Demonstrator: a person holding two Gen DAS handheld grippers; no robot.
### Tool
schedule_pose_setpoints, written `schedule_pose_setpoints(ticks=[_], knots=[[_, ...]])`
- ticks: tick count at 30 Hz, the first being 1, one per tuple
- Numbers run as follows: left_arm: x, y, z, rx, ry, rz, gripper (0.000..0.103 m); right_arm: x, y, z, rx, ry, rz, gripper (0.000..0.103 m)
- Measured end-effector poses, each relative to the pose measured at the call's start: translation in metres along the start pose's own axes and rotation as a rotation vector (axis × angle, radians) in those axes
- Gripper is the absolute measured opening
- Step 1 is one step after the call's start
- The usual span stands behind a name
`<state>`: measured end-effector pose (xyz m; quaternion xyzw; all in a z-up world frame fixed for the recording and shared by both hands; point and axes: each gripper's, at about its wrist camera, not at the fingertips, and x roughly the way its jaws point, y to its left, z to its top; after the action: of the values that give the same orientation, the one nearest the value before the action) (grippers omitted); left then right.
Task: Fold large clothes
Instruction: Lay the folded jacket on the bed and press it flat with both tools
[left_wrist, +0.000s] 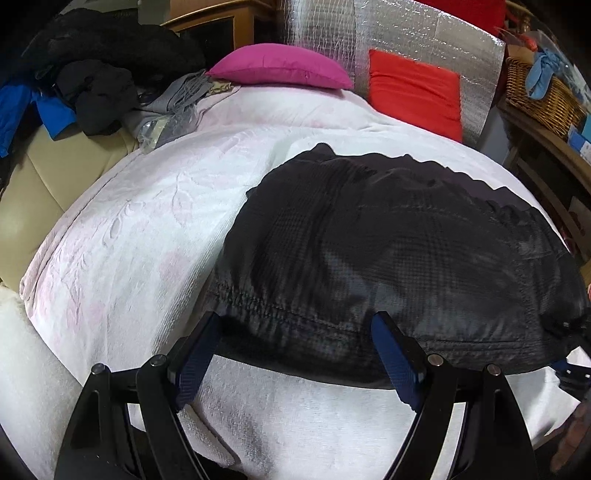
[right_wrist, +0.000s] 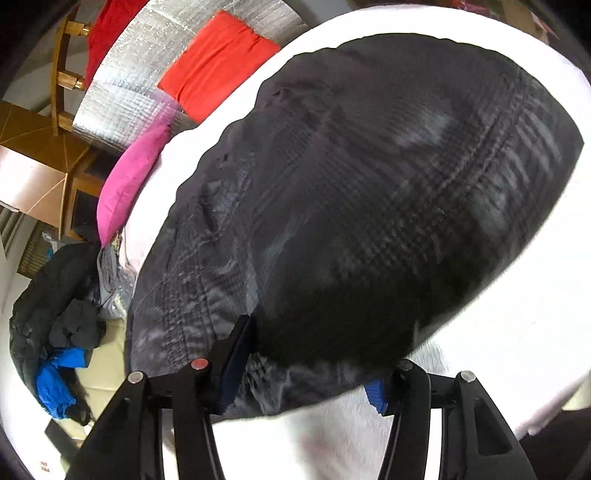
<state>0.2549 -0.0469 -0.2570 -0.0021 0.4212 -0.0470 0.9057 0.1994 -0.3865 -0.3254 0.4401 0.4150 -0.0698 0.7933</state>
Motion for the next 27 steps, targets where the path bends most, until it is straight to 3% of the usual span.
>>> schedule_pose_setpoints(ticks=[7, 9, 11, 14, 16, 18, 20, 24, 27], knots=[[0.000, 0.001, -0.001, 0.005, -0.001, 0.005, 0.084, -0.052, 0.012, -0.007, -0.072, 0.041, 0.036, 0.063], [-0.001, 0.000, -0.001, 0.011, -0.002, 0.008, 0.084, -0.073, 0.022, -0.008, -0.120, 0.020, 0.060, 0.063], [0.000, -0.001, -0.001, 0.016, -0.001, 0.012, 0.084, -0.091, 0.035, -0.009, -0.170, -0.035, 0.070, 0.071], [0.001, -0.002, -0.002, 0.020, 0.004, 0.017, 0.084, -0.096, 0.051, -0.004, -0.247, -0.141, 0.011, 0.074], [0.004, -0.001, -0.002, 0.021, 0.010, 0.018, 0.084, -0.082, 0.049, 0.005, -0.278, -0.198, -0.092, 0.074], [0.007, -0.002, -0.002, 0.029, 0.013, 0.027, 0.086, -0.065, 0.037, 0.013, -0.269, -0.205, -0.166, 0.074], [0.009, -0.001, -0.002, 0.030, 0.020, 0.024, 0.088, -0.035, 0.017, 0.022, -0.226, -0.147, -0.219, 0.074], [0.006, -0.001, -0.002, 0.036, 0.018, 0.029, 0.088, -0.038, 0.029, 0.013, -0.295, -0.136, -0.259, 0.074], [-0.007, -0.004, -0.001, 0.055, -0.005, 0.037, 0.088, -0.058, 0.046, 0.001, -0.333, -0.157, -0.205, 0.074]])
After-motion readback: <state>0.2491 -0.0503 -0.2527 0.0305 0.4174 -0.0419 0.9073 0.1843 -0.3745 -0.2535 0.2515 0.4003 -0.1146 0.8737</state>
